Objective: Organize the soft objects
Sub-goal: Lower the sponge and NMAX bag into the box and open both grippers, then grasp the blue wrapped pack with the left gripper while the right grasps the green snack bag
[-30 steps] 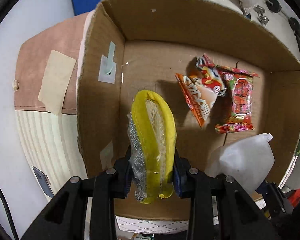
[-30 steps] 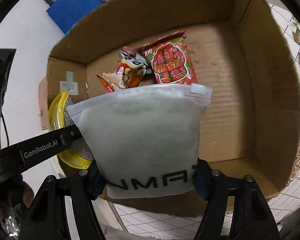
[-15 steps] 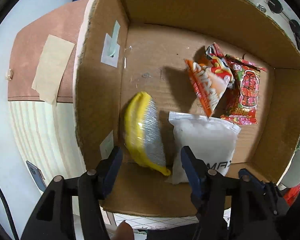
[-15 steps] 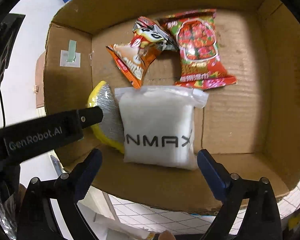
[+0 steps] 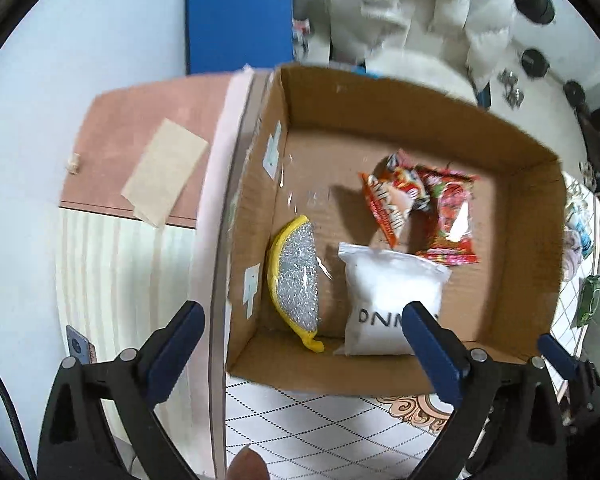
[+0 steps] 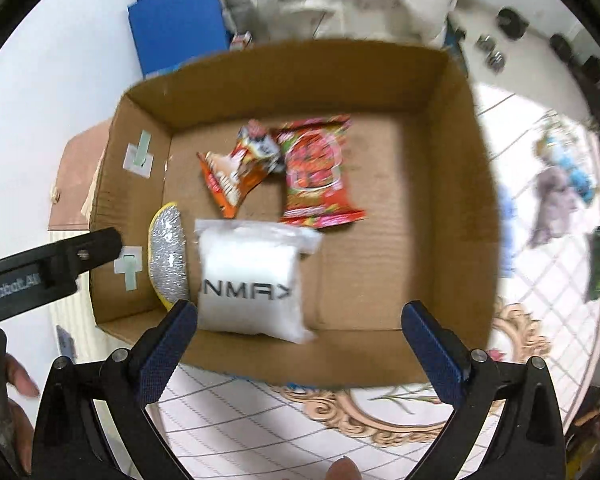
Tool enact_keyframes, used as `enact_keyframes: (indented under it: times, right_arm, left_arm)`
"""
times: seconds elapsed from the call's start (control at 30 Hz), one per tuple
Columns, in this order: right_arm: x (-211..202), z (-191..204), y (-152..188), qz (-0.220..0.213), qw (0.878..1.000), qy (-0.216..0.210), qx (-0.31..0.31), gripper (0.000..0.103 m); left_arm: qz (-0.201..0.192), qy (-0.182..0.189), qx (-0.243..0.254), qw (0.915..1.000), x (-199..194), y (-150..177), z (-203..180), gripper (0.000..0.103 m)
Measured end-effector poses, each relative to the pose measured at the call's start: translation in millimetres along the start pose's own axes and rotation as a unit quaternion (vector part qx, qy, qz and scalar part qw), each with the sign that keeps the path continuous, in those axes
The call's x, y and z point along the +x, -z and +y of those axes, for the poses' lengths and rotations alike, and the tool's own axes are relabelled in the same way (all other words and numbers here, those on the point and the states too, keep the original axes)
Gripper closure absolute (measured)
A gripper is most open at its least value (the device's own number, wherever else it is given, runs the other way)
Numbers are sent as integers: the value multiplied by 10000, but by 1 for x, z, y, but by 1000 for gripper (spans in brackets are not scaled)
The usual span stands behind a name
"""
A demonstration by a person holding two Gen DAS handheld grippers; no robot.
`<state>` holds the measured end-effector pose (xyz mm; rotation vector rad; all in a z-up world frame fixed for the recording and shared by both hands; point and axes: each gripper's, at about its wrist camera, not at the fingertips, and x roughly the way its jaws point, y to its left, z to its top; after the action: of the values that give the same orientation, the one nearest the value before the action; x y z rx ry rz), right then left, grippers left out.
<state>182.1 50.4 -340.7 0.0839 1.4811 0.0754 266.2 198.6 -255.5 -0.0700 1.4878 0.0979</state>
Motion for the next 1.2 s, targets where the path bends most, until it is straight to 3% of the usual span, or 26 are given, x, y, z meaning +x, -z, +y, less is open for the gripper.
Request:
enact_keyframes:
  times: [0.2, 0.53, 0.67, 0.87, 1.03, 1.2]
  right_arm:
    - [-45, -16, 14, -612, 9979, 186, -115, 0]
    - [-107, -29, 52, -1173, 9917, 235, -466, 0]
    - [-119, -35, 63, -1182, 9918, 100, -479, 0]
    - [-128, -52, 68, -1125, 9923, -165, -490, 0]
    - [-137, -107, 61, -1047, 9940, -258, -177, 0]
    - [-148, -216, 44, -1071, 9929, 218, 475, 0]
  left_arm:
    - [-651, -21, -26, 9979, -44, 34, -14, 2]
    - [-1384, -309, 0, 9899, -101, 91, -29, 0]
    - [-1537, -363, -24, 9874, -114, 104, -32, 0]
    - [-1462, -336, 30, 9887, -122, 107, -52, 0]
    - [-1536, -248, 629, 9858, -124, 90, -120, 0]
    - [-1214, 23, 1389, 9828, -99, 49, -233, 0]
